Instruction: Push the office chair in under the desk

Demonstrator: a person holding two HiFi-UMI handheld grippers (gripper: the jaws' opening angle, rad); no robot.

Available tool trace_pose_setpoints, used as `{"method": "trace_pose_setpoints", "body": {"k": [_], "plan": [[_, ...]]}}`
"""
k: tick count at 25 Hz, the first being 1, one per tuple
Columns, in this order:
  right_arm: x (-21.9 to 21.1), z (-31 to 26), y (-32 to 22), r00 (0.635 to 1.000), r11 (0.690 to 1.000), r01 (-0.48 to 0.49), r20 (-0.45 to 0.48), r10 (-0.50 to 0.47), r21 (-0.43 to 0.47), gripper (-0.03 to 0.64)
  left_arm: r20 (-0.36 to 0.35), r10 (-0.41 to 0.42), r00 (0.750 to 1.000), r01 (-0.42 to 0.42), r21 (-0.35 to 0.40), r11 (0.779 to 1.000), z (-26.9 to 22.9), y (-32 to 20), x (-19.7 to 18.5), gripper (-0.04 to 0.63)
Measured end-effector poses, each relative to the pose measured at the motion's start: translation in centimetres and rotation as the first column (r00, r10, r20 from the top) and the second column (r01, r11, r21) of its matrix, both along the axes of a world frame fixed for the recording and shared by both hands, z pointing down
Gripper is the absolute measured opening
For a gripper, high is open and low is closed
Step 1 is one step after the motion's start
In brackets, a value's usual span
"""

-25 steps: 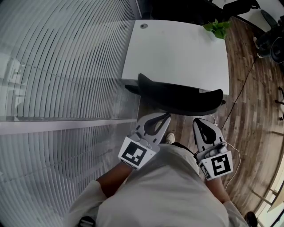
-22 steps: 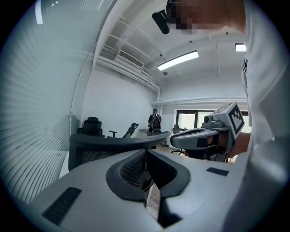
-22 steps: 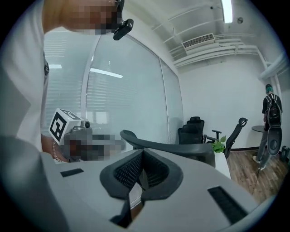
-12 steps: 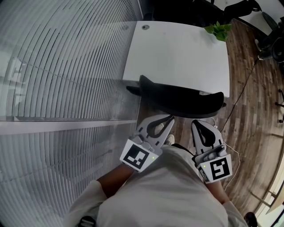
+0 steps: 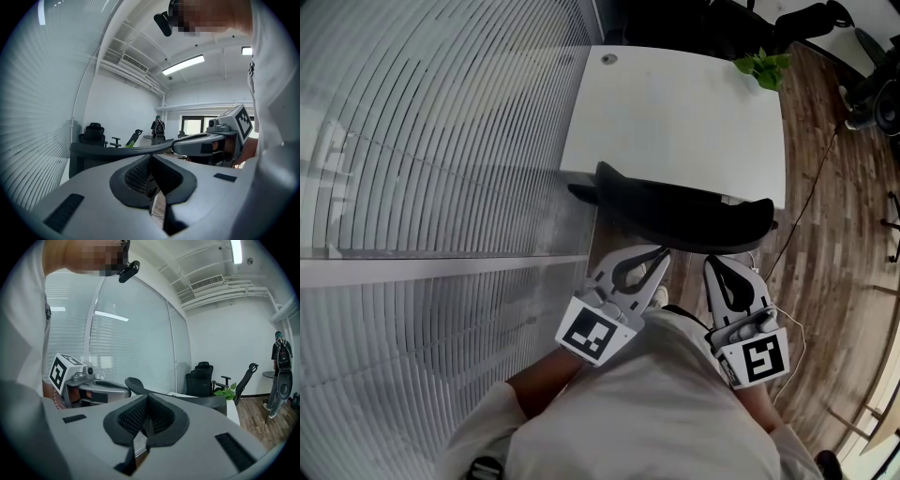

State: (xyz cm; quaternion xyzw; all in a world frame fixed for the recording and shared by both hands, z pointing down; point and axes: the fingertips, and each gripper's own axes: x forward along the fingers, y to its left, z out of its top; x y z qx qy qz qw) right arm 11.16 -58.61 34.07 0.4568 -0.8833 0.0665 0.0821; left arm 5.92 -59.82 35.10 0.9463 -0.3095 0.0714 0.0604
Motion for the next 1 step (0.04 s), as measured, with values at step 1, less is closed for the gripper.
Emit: {"method": "trace_pose_setpoints", "body": {"k": [1], "plan": [[0.00,-0.01,-0.02,1.000,1.000,0.001,-0.001,-0.001,-0.001,0.029,0.002,0.001,1.000,-0.001,-0.001,1.000,0.01,0.00,0.02,0.040]]}}
